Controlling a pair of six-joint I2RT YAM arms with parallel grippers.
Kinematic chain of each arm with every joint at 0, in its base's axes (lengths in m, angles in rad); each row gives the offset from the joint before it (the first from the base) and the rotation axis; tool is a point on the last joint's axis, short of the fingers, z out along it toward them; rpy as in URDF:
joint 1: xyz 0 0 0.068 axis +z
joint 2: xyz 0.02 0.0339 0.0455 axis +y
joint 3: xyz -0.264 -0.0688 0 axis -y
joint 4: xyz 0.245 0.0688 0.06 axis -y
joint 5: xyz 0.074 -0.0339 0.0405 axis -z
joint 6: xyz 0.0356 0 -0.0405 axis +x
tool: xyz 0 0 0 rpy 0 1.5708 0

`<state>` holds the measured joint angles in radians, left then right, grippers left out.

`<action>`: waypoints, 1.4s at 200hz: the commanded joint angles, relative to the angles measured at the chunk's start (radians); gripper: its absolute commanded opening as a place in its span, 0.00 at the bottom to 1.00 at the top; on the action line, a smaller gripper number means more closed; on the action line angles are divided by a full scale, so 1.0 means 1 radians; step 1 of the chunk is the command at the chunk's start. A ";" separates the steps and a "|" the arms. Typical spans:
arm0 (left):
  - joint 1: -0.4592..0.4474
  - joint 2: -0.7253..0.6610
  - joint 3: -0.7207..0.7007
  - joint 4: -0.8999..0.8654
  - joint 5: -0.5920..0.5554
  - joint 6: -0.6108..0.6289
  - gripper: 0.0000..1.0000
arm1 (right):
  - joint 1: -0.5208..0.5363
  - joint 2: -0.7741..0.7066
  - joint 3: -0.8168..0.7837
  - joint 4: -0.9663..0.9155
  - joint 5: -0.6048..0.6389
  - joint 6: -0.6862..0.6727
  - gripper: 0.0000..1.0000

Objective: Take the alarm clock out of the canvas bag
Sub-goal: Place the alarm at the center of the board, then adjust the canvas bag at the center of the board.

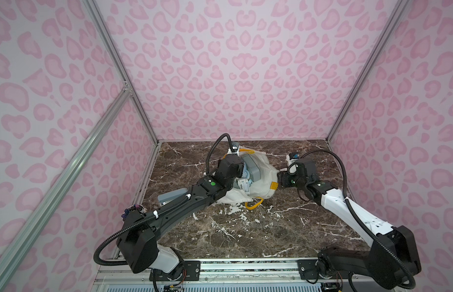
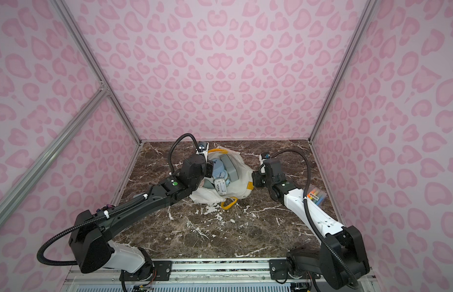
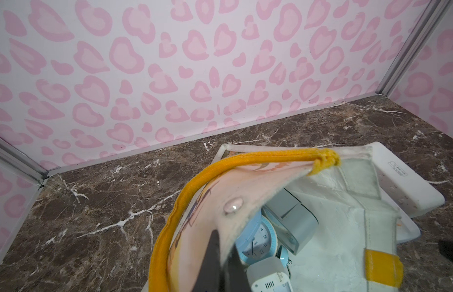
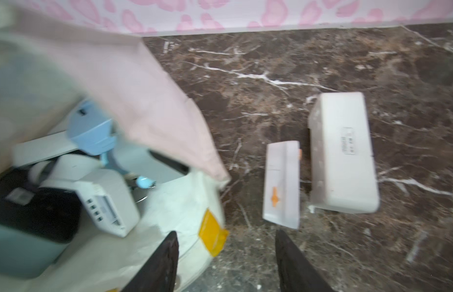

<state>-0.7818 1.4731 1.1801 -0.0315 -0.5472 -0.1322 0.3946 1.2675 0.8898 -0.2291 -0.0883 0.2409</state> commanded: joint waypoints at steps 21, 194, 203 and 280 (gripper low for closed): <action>0.002 0.004 0.015 0.034 -0.007 0.016 0.03 | 0.143 -0.013 -0.026 0.054 -0.088 -0.022 0.56; 0.012 0.018 -0.029 0.307 0.032 0.109 0.03 | 0.568 0.388 0.090 0.223 0.016 -0.092 0.48; 0.013 0.014 -0.037 0.319 0.047 0.108 0.03 | 0.576 0.417 0.107 0.235 0.040 -0.085 0.47; 0.014 -0.086 -0.142 0.292 0.126 0.037 0.03 | 0.582 0.516 0.141 0.358 0.124 -0.115 0.54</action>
<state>-0.7673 1.4254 1.0592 0.1829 -0.4503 -0.0498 0.9733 1.8061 1.0576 0.0673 0.0032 0.1406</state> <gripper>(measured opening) 0.060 0.513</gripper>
